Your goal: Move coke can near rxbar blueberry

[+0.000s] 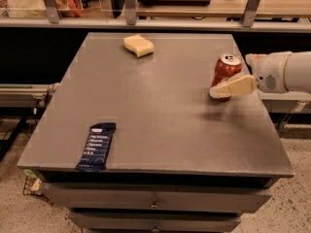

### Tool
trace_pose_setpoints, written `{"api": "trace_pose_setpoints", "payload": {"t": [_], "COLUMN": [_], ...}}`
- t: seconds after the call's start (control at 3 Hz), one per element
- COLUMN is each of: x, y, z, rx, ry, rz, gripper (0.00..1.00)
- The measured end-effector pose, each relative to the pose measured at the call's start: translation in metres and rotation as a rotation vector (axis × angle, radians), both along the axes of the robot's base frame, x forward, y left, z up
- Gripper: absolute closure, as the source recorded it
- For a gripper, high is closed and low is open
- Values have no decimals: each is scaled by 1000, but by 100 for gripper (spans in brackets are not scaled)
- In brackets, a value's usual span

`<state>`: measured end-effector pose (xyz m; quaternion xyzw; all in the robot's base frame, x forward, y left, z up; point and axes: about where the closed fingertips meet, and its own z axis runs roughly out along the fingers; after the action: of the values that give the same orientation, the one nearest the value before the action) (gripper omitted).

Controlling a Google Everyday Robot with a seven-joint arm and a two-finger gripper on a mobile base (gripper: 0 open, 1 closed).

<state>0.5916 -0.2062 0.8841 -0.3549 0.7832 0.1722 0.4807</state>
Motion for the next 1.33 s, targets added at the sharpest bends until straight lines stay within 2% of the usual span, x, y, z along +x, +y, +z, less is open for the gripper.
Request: {"api": "trace_pose_setpoints", "payload": {"t": [0.33,0.67,1.0,1.33], "x": [5,4,0,-1], "y": [16,18,17,19], "z": [-4,-3,17,20], "rx": [49,69,98,103], "ry": [23,26,-11,-17], "rz": [-8,-11,-11,-7], "gripper": [26,49,73,100]}}
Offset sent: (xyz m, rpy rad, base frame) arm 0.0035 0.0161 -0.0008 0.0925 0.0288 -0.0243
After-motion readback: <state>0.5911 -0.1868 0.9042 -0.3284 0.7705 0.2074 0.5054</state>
